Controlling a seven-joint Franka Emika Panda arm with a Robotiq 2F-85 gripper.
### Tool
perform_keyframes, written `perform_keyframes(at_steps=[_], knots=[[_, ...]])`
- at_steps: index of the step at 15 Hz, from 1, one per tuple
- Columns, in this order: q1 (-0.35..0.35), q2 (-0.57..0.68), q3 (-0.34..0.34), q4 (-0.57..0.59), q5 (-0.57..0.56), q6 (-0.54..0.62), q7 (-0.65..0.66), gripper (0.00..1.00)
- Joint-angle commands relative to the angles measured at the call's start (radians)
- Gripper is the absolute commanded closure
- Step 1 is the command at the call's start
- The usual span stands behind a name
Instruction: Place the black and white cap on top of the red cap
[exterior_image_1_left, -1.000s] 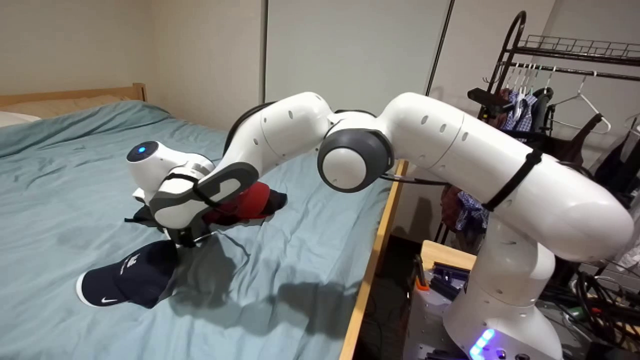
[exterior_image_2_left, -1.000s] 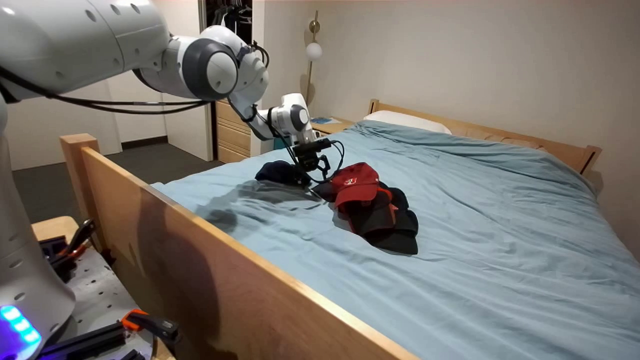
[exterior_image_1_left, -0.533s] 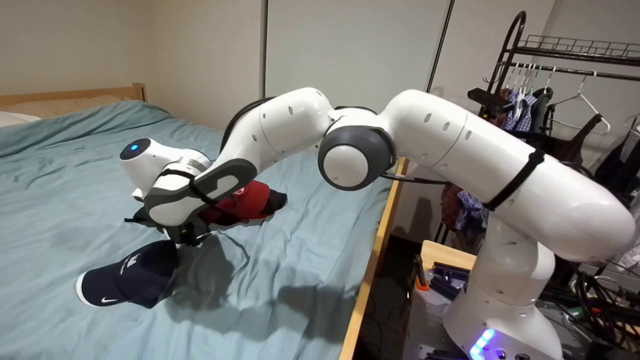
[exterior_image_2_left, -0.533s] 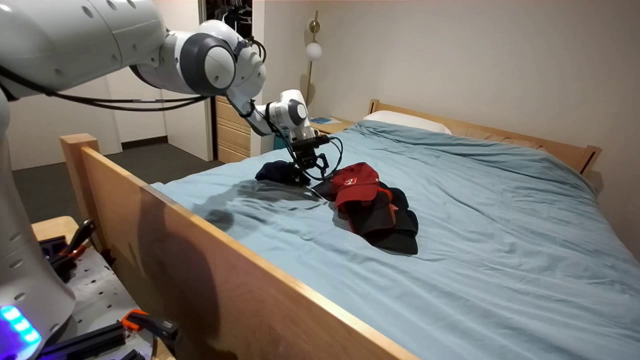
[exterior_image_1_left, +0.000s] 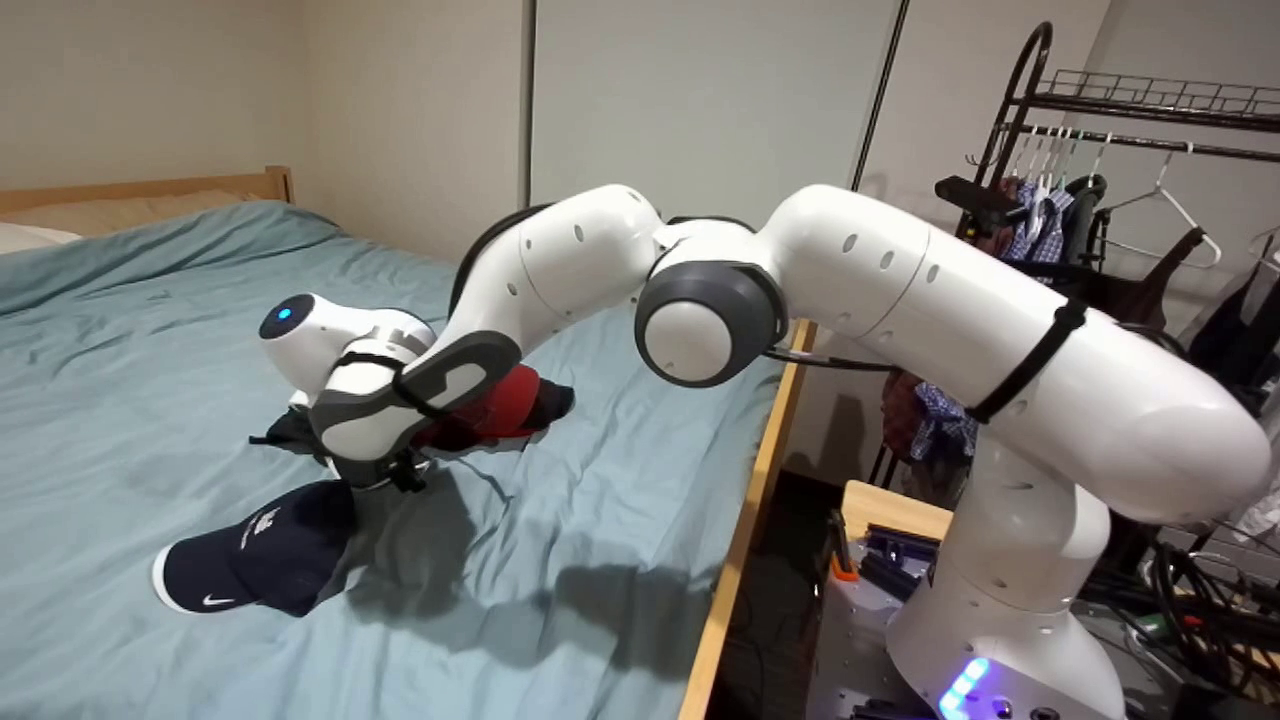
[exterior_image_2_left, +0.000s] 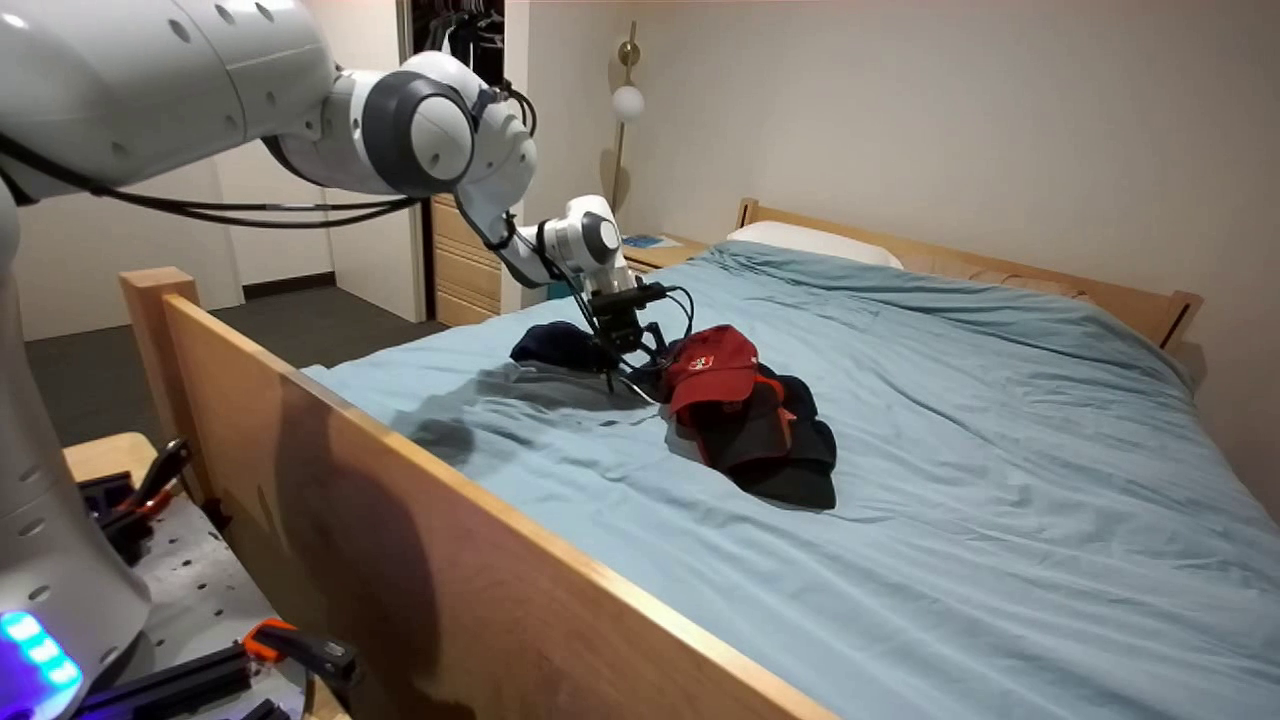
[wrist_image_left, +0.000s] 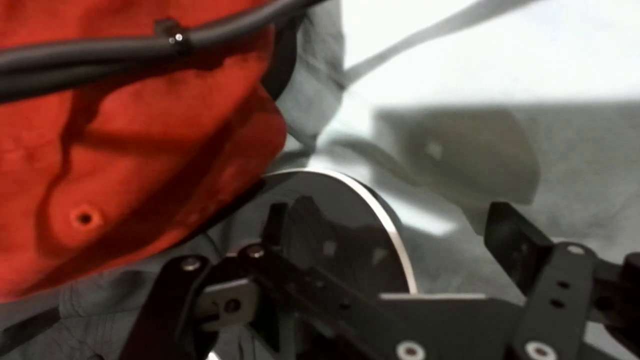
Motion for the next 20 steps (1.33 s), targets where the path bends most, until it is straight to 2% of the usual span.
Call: perform_keyframes(at_steps=[1,2,4,9,10,11,20], knots=[[0.016,0.026,-0.056,0.022,-0.059,0.036,0.012,0.00],[0.009,0.038,-0.050,0.040,-0.083,0.046,0.017,0.00],[0.022,0.036,-0.080,0.030,-0.092,0.105,0.028,0.00],[0.017,0.034,-0.082,0.010,-0.076,0.280,0.062,0.00],[0.014,0.035,-0.080,0.005,-0.072,0.306,0.069,0.08],[0.014,0.036,-0.080,0.001,-0.071,0.328,0.078,0.27],[0.019,0.014,-0.095,-0.035,-0.080,0.405,0.100,0.85]])
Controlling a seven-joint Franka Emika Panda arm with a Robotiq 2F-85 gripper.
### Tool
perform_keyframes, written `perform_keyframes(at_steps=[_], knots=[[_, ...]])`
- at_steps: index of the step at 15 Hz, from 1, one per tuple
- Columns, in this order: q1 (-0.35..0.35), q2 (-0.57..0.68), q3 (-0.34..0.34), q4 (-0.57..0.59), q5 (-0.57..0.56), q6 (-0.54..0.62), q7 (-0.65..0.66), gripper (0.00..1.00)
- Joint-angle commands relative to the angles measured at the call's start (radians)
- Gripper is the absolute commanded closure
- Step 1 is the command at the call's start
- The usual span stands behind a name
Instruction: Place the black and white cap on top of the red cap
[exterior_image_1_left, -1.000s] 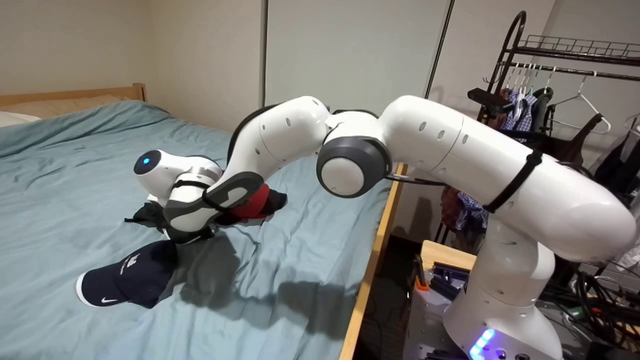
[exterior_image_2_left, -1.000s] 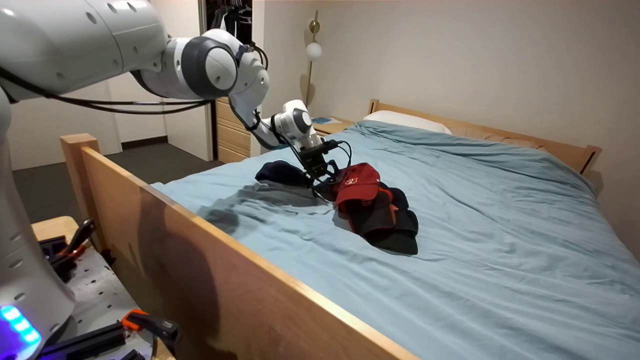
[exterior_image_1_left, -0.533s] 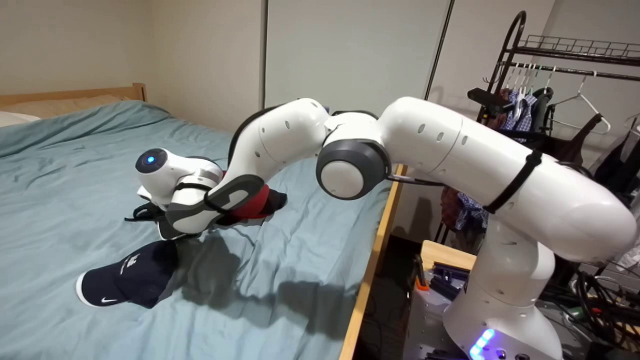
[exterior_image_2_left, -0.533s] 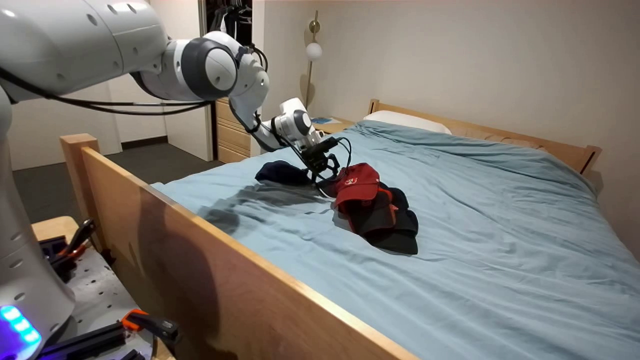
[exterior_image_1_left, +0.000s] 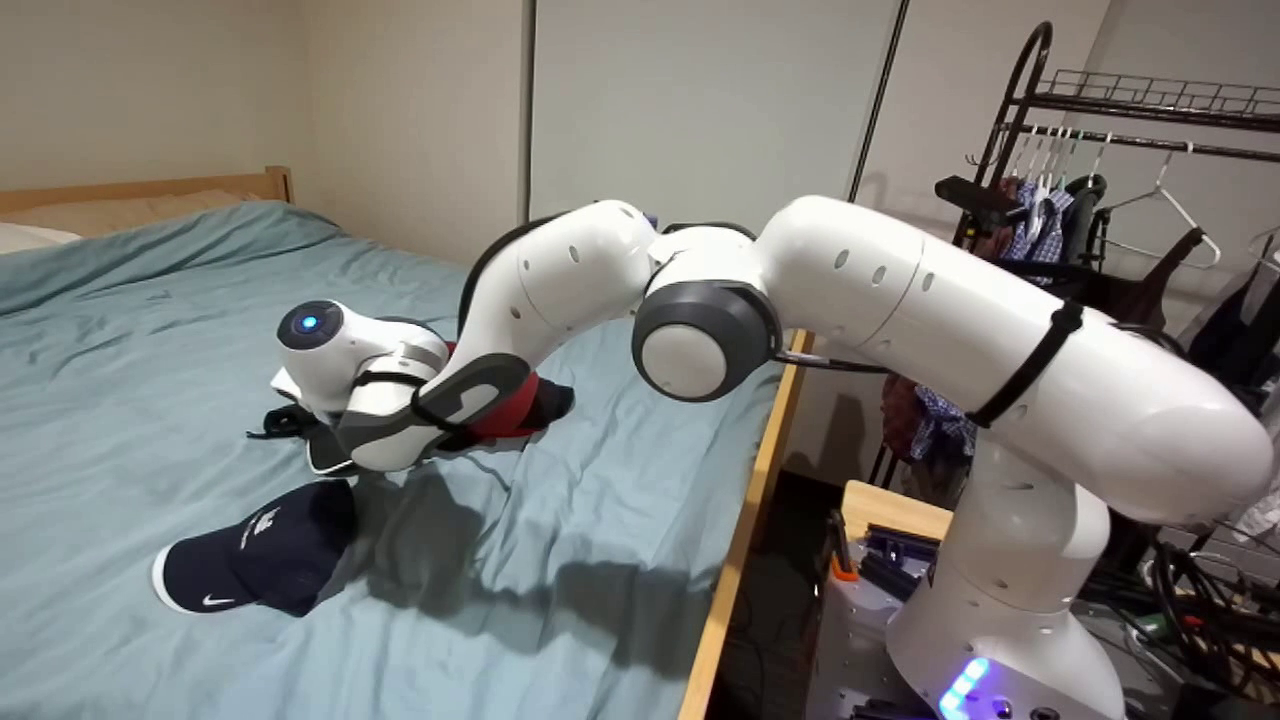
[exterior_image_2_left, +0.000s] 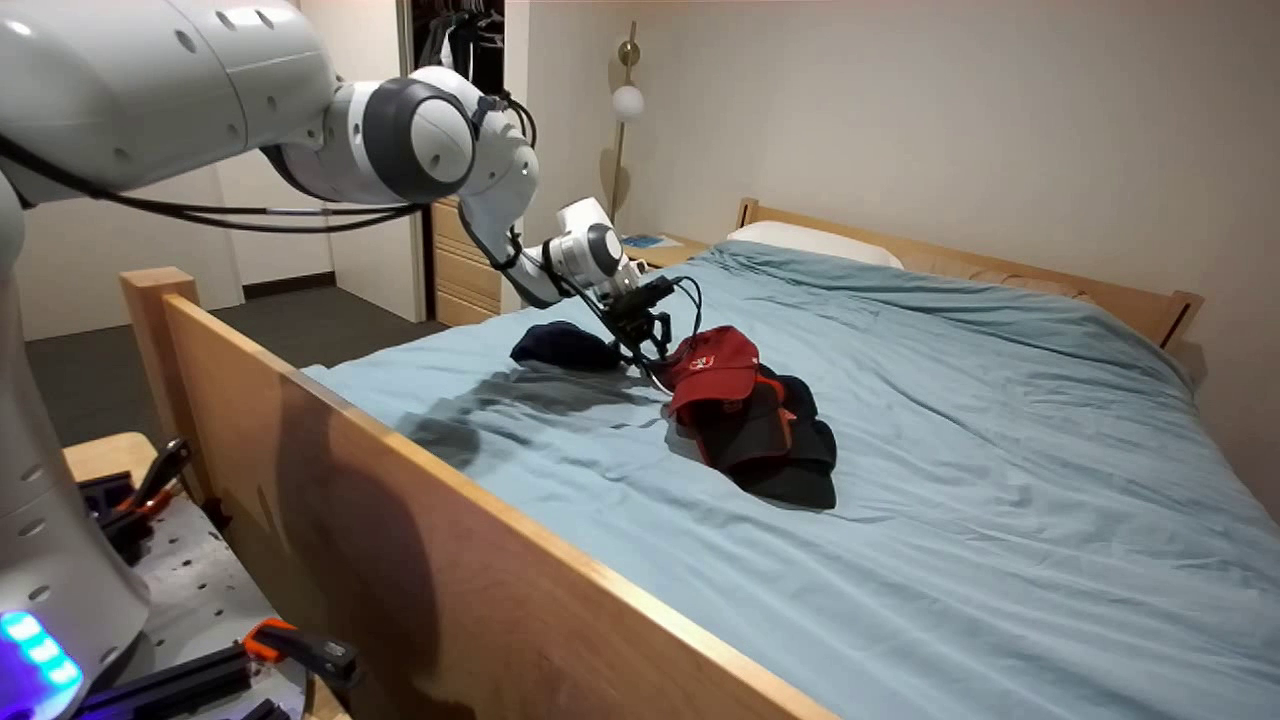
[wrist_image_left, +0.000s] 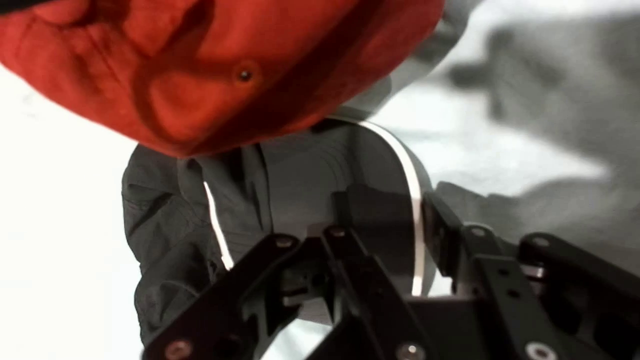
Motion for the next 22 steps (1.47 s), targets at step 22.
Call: perform_keyframes(at_steps=[22], knots=[[-0.035,-0.604,0.005,-0.486,-0.183,-0.033,-0.064,0.70]])
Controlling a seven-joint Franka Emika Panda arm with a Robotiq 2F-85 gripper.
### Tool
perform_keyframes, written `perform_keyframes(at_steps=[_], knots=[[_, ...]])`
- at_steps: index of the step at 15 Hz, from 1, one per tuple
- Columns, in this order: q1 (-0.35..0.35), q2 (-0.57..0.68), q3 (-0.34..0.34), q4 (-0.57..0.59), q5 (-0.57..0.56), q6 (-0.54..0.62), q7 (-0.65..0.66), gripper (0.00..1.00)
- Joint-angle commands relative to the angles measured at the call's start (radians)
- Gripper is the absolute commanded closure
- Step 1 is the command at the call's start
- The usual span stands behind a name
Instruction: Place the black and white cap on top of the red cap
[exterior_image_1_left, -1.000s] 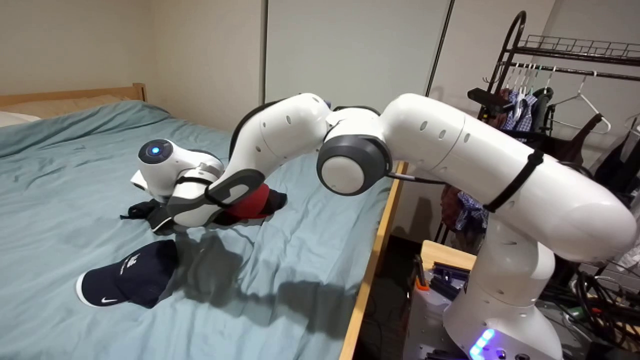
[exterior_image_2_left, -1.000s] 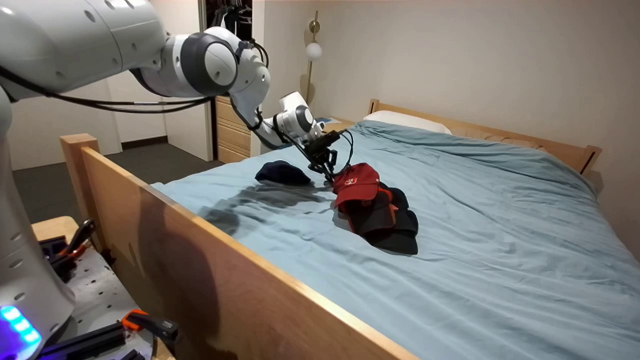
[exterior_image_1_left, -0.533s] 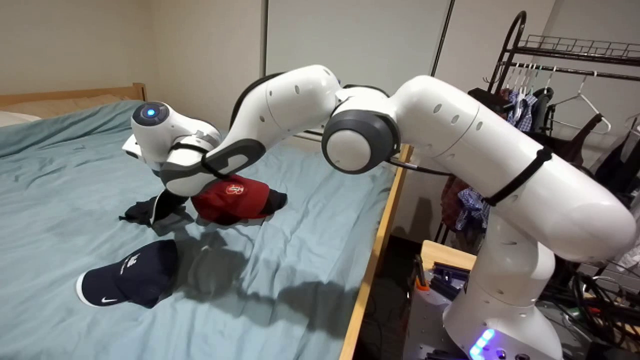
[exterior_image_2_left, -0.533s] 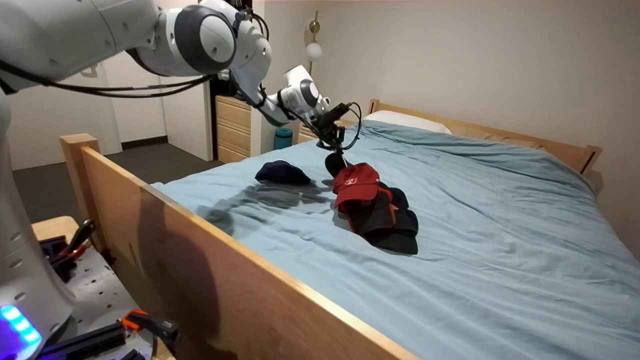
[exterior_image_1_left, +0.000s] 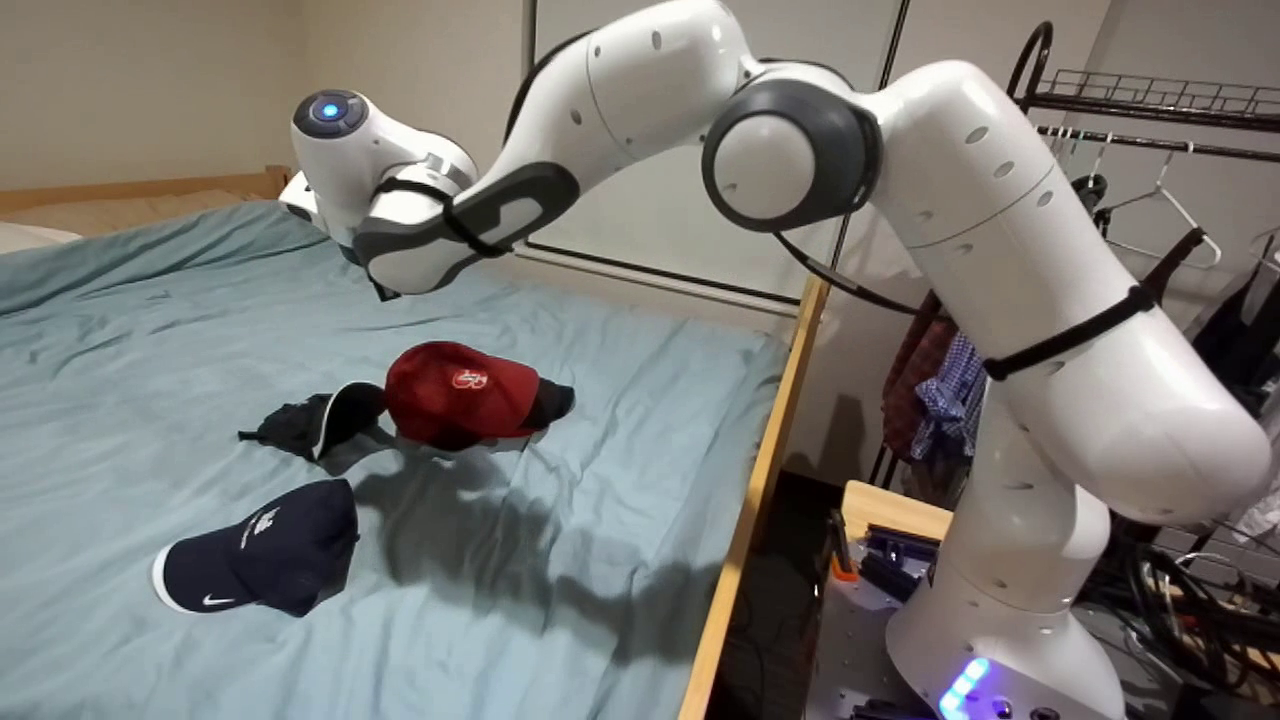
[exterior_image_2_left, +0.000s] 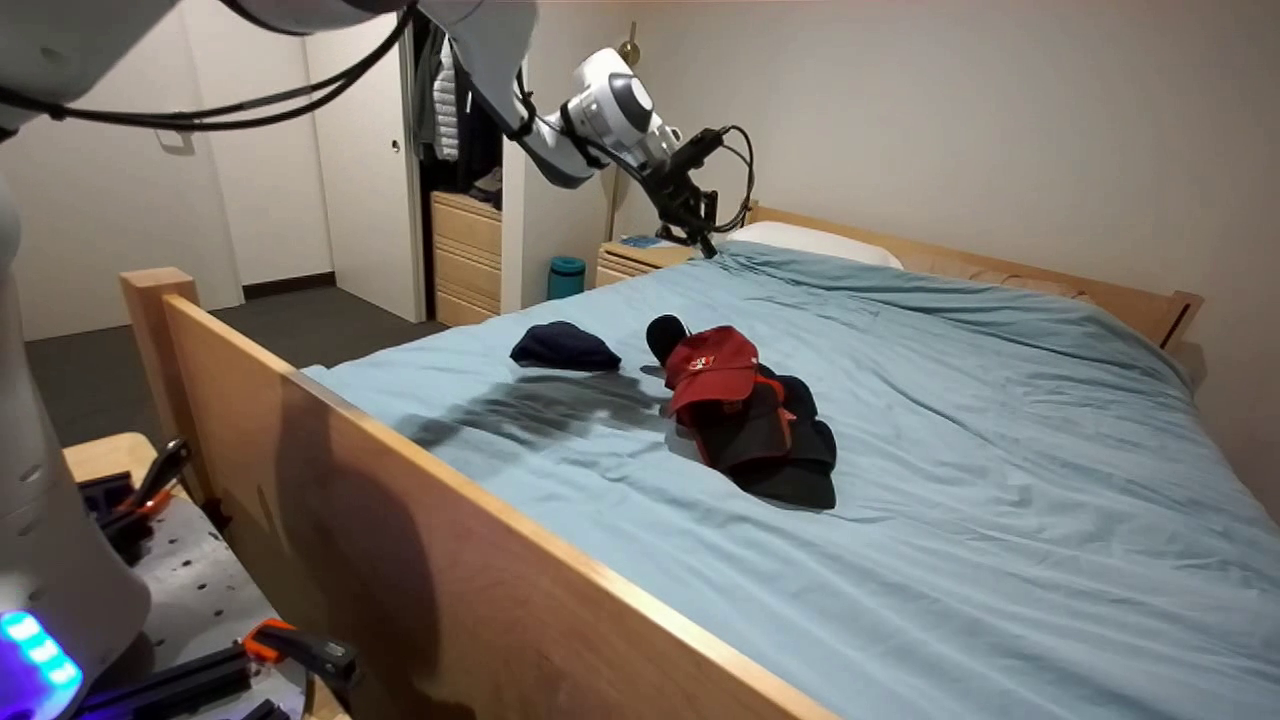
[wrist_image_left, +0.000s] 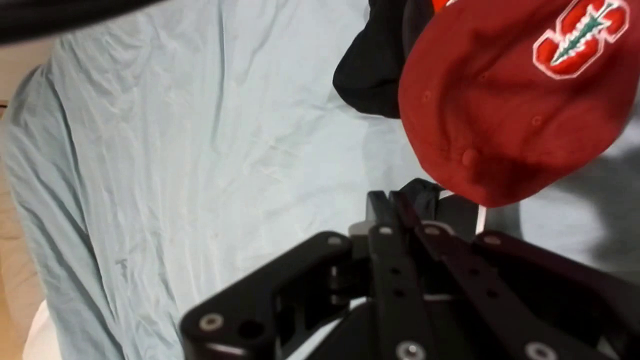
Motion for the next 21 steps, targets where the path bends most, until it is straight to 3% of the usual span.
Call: perform_keyframes(at_steps=[1,8,12,16,21], knots=[[-0.044,-0.127,0.060,-0.205,-0.046,0.028,0.033,0.68],[-0.228,-0.015,0.292,-0.231,0.066,0.283,-0.239,0.26],[-0.261,0.070,0.328,-0.176,0.108,0.294,-0.439,0.02],[-0.257,0.144,0.316,-0.081,0.142,0.290,-0.589,0.00],[-0.240,0.193,0.307,0.017,0.166,0.286,-0.678,0.00]])
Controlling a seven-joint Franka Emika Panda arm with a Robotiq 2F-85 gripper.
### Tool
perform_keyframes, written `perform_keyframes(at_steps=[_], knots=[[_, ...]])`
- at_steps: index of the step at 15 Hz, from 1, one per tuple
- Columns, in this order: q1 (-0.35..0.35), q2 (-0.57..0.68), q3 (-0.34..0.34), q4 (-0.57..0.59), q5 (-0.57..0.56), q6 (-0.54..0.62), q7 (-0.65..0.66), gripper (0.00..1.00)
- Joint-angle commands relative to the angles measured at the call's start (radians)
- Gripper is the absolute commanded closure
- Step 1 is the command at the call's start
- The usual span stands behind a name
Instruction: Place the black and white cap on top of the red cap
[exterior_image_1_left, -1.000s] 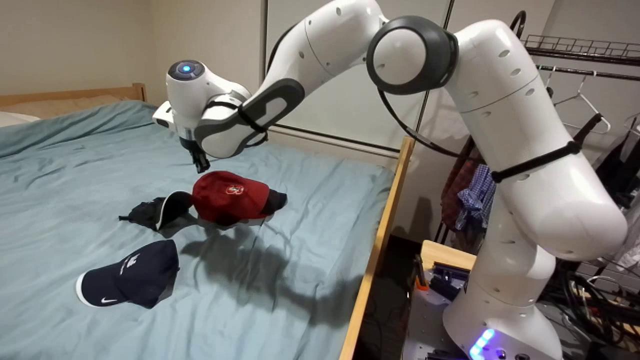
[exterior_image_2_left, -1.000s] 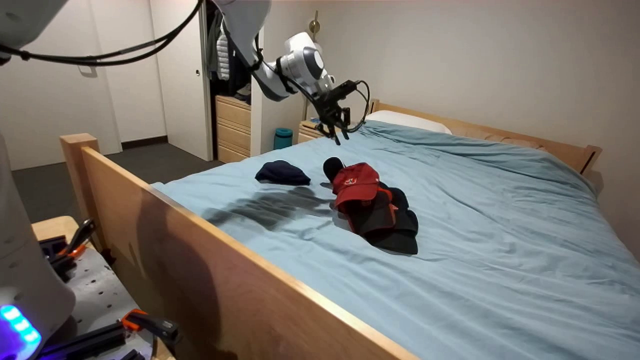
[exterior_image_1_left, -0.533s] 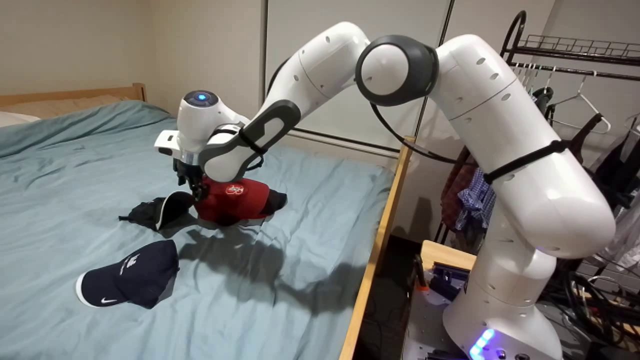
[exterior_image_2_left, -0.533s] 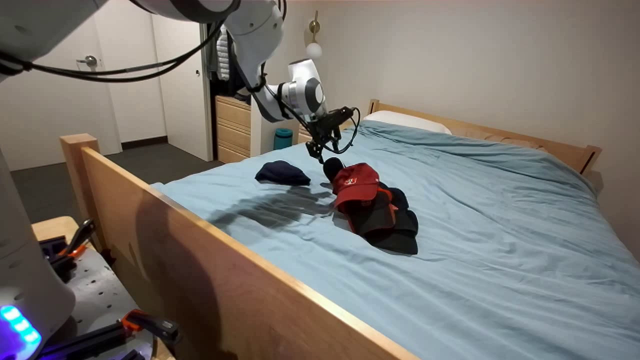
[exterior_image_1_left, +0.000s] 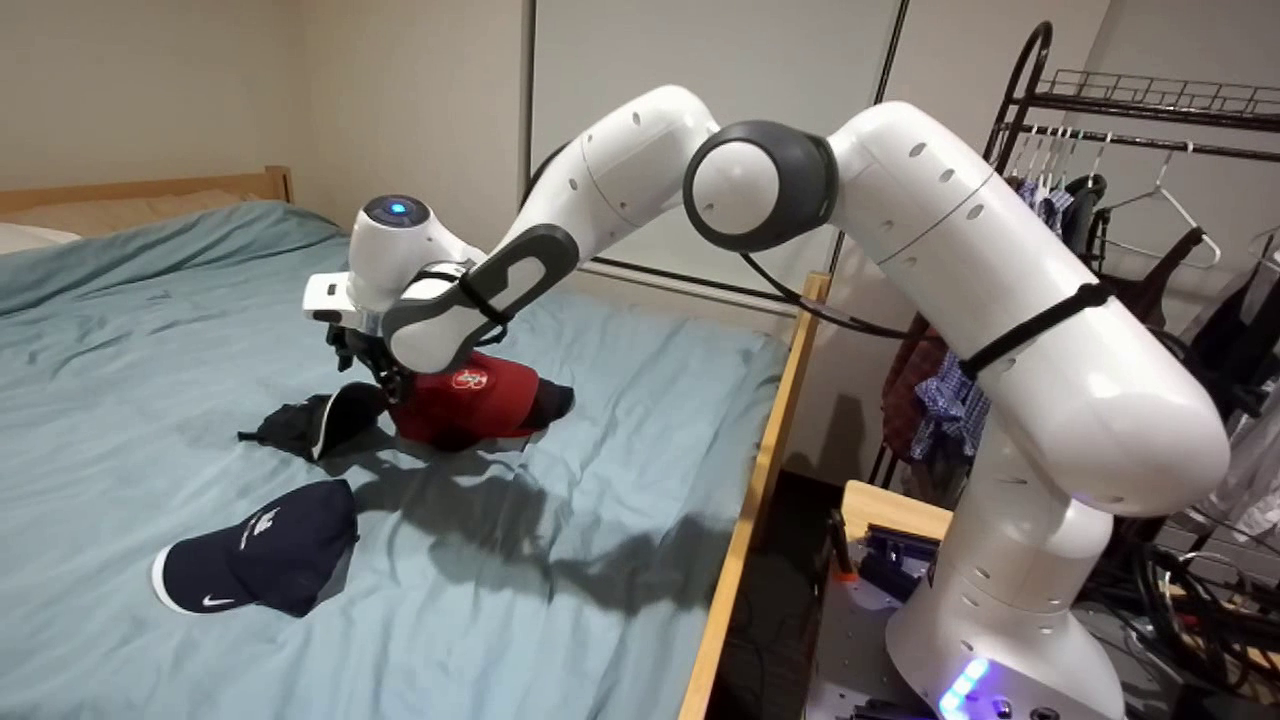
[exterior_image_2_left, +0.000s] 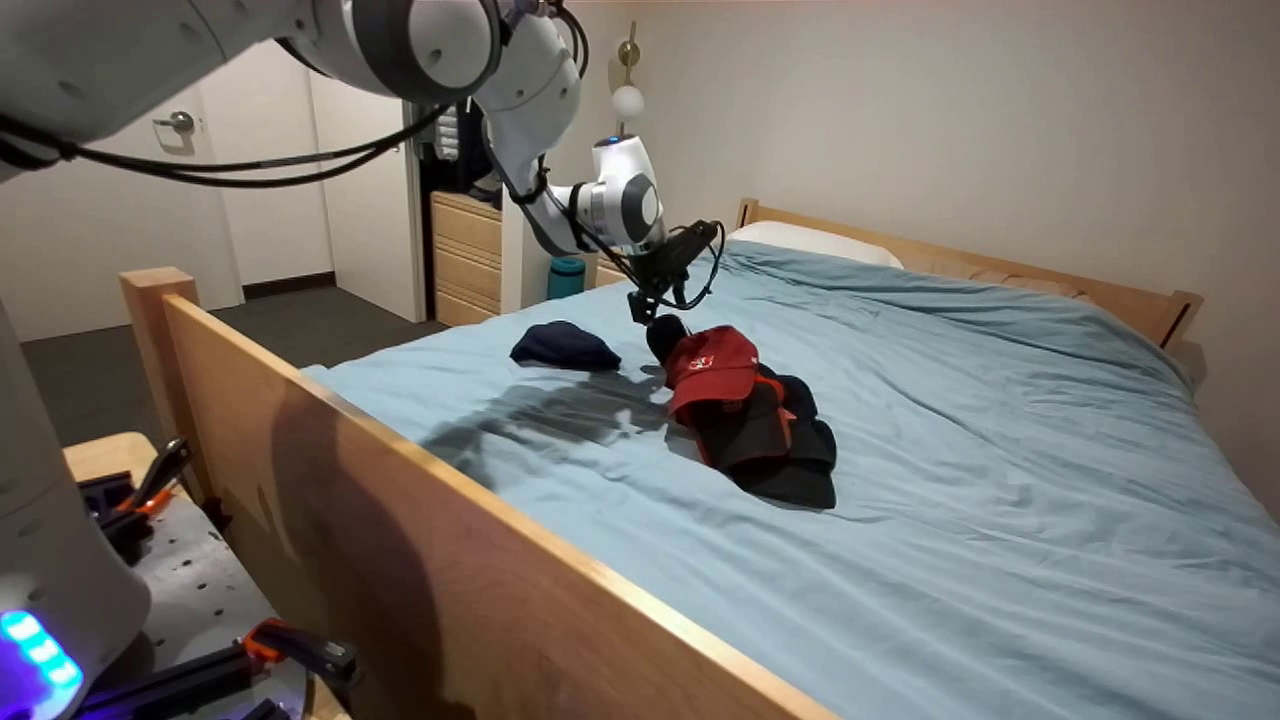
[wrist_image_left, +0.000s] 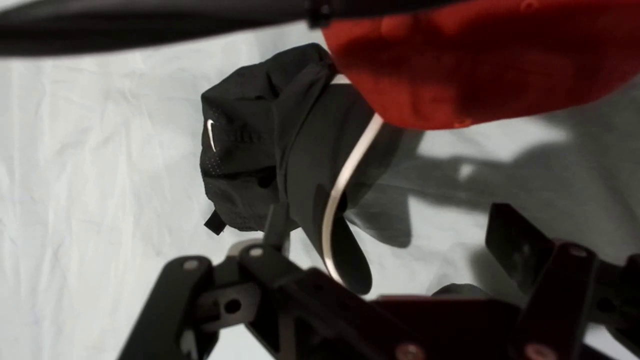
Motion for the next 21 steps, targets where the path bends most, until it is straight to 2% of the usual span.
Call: perform_keyframes(at_steps=[1,7,8,10,11,19,21], knots=[[-0.009,0.055,0.020,0.091,0.058,0.005,-0.118,0.00],[-0.015,0.153,0.048,0.224,0.156,-0.026,-0.229,0.00],[-0.012,0.166,0.046,0.244,0.167,-0.033,-0.239,0.25],[-0.011,0.189,0.047,0.275,0.183,-0.042,-0.262,0.32],[-0.009,0.199,0.046,0.289,0.189,-0.046,-0.268,0.40],[-0.005,0.234,0.041,0.344,0.208,-0.064,-0.294,0.92],[0.000,0.226,0.029,0.341,0.205,-0.072,-0.281,0.96]])
